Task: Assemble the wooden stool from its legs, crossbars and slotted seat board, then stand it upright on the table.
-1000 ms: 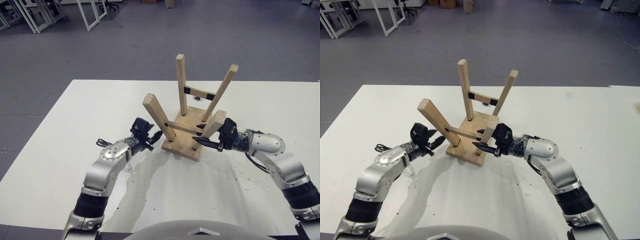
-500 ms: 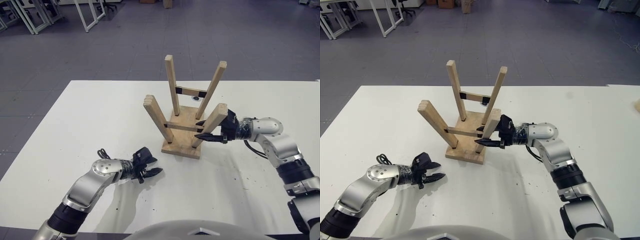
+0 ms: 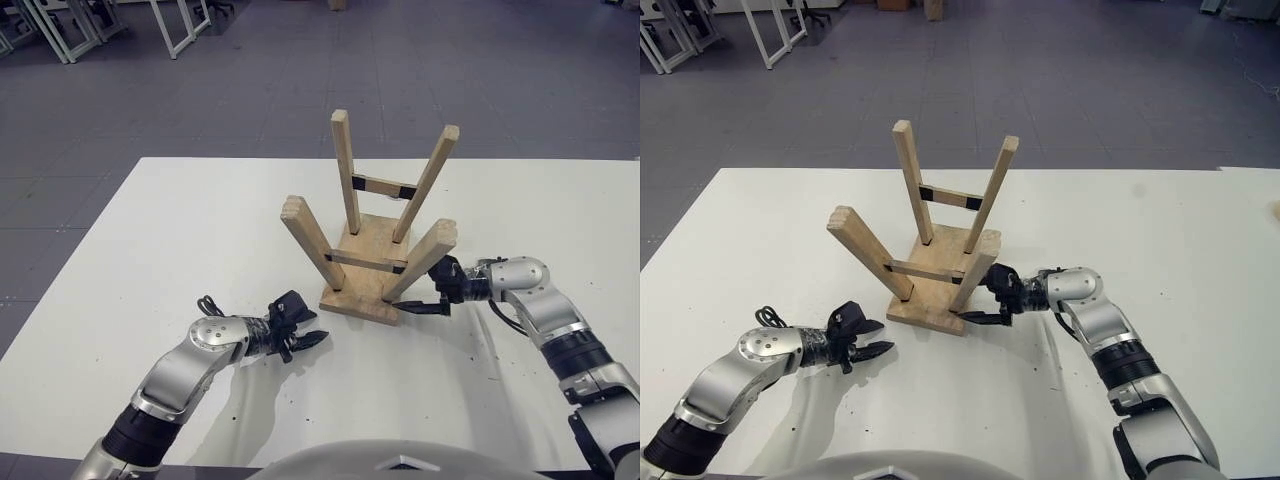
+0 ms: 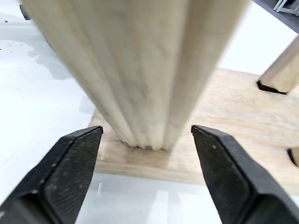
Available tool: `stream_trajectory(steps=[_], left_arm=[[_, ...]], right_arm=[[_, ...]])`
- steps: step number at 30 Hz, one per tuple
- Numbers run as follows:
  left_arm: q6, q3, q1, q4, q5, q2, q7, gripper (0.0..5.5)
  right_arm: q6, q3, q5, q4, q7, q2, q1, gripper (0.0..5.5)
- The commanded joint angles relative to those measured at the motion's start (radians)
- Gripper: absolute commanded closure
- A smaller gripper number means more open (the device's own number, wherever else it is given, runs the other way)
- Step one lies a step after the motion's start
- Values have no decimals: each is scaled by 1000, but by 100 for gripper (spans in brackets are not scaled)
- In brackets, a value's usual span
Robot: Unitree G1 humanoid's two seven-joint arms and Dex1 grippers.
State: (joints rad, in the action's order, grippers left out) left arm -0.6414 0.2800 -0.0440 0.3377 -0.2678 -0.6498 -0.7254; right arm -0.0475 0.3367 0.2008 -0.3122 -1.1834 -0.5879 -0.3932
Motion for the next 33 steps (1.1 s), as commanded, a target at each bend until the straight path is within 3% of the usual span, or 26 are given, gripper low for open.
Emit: stream_trajectory(steps=[1,6,10,14,18,22,25,29,33], left_arm=[[-10,-2,-3,-17,50,-66,-12,309],[65,-38,77,-149,138,-129,-2,309],[118,-12,174,-281,229,-26,106,309],[83,17,156,-250,228,125,188,309],[43,23,102,-195,225,187,226,309],[29,9,88,-183,233,192,234,309],[30,11,95,-190,241,190,231,309],[35,7,93,-194,244,189,229,309],[39,4,86,-196,245,189,228,309]], right_arm=[[-31,-19,-52,-5,-31,-65,-4,118],[-7,-57,-116,56,0,-166,78,118],[212,-183,-133,248,266,-119,178,118],[745,-463,20,649,673,113,189,118],[1096,-695,215,945,933,344,18,149],[1366,-807,347,1077,1128,576,-294,232],[1544,-779,426,1159,1142,709,-311,252],[1619,-752,438,1217,1125,684,-260,252],[1394,-858,484,1199,1174,724,-498,252]])
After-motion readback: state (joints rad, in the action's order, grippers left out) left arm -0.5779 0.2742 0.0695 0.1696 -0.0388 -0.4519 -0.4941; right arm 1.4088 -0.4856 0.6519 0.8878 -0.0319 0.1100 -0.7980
